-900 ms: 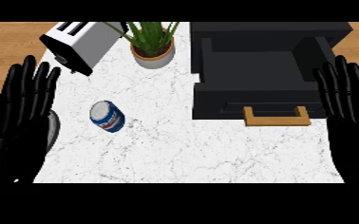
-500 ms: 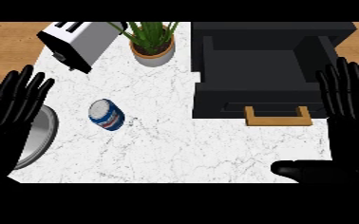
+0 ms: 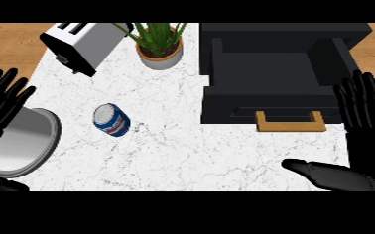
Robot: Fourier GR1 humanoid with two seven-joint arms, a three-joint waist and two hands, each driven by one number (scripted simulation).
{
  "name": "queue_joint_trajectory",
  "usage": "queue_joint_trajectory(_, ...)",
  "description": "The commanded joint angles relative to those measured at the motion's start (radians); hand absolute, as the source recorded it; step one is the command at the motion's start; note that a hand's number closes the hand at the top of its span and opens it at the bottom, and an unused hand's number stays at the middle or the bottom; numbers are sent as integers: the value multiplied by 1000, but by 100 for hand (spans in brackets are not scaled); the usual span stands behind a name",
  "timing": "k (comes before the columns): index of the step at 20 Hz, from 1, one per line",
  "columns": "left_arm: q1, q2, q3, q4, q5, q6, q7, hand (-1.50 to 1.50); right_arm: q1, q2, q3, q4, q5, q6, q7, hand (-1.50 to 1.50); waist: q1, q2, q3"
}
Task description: Pick up the can, place it into the drawer and close the drawer
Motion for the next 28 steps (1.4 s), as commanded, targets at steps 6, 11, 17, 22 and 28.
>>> queue_joint_trajectory(6, -128, 25, 28, 66, 44, -14, 112, -150, 50, -7, -36, -16, -25, 40, -20, -150, -2, 0, 0)
queue_joint_trajectory(11, -52, -79, -43, 132, -104, -52, -12, -150, 93, -11, -66, 9, -37, 71, -92, -150, -3, 0, 0)
queue_joint_trajectory(17, -65, -145, -97, 213, -252, -30, -95, -150, 72, 18, -51, -23, -20, 42, -52, -150, -2, 0, 0)
queue_joint_trajectory(22, -69, -170, -116, 414, -413, -34, -311, -150, 106, -13, -92, -61, -57, 87, -55, -150, -8, 1, -1)
queue_joint_trajectory(28, -81, -190, -119, 522, -478, -2, -416, -150, 105, -41, -180, -60, -139, 132, -54, -150, -5, 0, 0)
